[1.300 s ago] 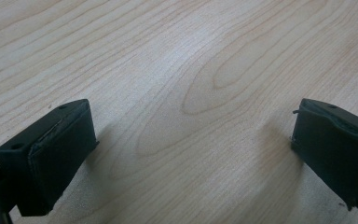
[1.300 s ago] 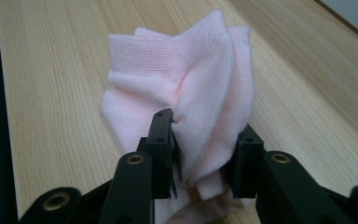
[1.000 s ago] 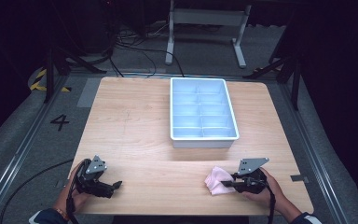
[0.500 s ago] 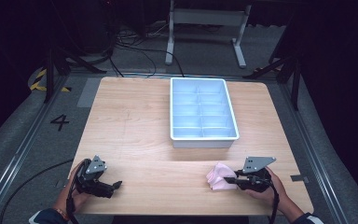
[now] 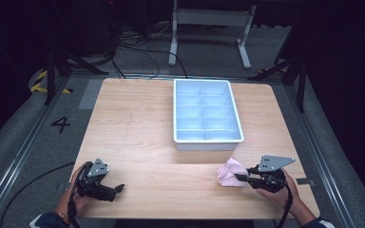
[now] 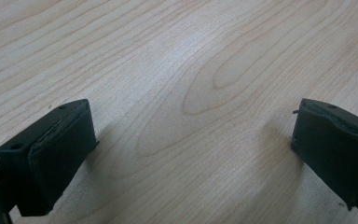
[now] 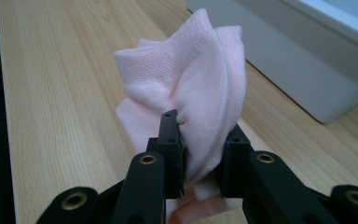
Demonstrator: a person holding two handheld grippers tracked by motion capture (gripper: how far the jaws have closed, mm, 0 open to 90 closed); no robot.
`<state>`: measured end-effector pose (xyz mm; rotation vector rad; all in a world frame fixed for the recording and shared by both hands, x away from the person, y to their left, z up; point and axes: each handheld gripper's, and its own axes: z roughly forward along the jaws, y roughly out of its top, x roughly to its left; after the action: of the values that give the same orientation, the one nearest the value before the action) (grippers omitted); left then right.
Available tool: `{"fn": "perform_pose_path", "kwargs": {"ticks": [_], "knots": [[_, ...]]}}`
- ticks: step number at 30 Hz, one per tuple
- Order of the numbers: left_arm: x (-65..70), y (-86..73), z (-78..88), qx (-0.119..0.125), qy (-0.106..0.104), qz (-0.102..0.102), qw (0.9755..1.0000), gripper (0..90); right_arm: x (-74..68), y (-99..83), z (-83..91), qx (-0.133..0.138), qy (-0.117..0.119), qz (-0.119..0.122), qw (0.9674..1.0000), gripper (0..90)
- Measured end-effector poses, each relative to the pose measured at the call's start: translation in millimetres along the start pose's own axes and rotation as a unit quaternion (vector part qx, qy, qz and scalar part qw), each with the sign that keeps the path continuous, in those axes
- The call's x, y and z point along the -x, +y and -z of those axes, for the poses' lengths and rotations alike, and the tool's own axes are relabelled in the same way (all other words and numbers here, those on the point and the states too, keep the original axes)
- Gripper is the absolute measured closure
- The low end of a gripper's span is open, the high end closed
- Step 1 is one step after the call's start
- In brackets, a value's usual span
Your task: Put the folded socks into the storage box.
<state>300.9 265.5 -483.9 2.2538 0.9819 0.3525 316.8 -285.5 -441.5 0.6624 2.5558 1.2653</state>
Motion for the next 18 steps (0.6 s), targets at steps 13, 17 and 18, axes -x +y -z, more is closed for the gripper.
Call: {"fn": "perform_pose_path", "kwargs": {"ticks": [13,17,18], "knots": [[-0.2,0.0,0.1,0.0,0.0,-0.001,1.0,0.0,11.0,3.0,22.1,0.036,-0.03,-0.009,0.9989,75.3],[-0.2,0.0,0.1,-0.001,-0.001,-0.001,1.0,0.0,14.2,5.5,28.6,0.05,-0.035,-0.009,0.9981,75.3],[-0.3,0.0,0.1,-0.001,-0.001,-0.001,1.0,0.0,15.0,6.4,30.3,0.053,-0.038,-0.009,0.9978,75.3]]}}
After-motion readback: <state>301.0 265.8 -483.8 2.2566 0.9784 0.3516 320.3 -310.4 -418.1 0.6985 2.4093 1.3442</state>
